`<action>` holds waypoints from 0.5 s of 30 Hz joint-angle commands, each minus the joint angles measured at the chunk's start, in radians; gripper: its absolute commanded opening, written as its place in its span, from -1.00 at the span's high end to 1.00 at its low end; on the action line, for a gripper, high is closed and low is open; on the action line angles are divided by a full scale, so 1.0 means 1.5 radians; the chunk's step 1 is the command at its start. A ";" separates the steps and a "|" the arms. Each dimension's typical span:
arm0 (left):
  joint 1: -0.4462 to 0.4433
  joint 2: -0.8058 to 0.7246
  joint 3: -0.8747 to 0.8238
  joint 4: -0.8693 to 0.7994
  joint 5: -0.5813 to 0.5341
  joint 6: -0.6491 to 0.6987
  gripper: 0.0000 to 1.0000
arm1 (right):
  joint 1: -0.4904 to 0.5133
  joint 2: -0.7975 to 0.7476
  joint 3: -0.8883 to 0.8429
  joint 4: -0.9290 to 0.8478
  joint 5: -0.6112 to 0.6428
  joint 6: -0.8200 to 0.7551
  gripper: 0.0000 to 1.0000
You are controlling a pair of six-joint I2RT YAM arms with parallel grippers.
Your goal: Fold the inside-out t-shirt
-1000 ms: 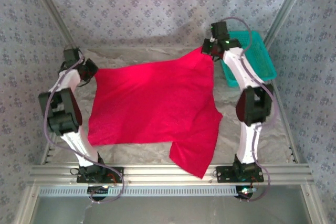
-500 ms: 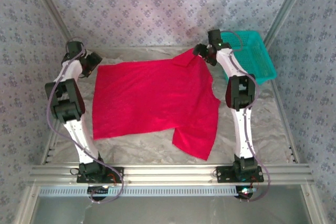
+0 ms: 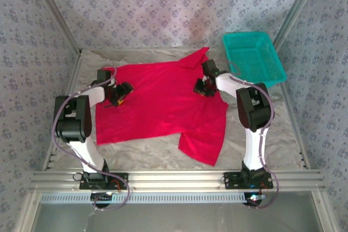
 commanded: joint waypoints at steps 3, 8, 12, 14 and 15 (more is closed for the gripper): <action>0.009 -0.014 -0.026 -0.025 -0.042 0.048 -0.57 | -0.001 -0.097 -0.167 -0.001 0.089 0.061 0.35; 0.004 -0.014 -0.038 -0.039 -0.014 0.071 -0.58 | 0.032 -0.189 -0.279 -0.033 0.164 0.081 0.34; 0.002 -0.023 -0.039 -0.050 0.002 0.079 -0.59 | 0.051 -0.252 -0.285 -0.048 0.181 0.088 0.34; 0.002 -0.028 -0.025 -0.071 -0.006 0.088 -0.59 | 0.057 -0.266 -0.247 -0.049 0.181 0.079 0.30; 0.002 -0.033 -0.015 -0.083 -0.011 0.095 -0.59 | 0.060 -0.264 -0.221 -0.045 0.181 0.070 0.26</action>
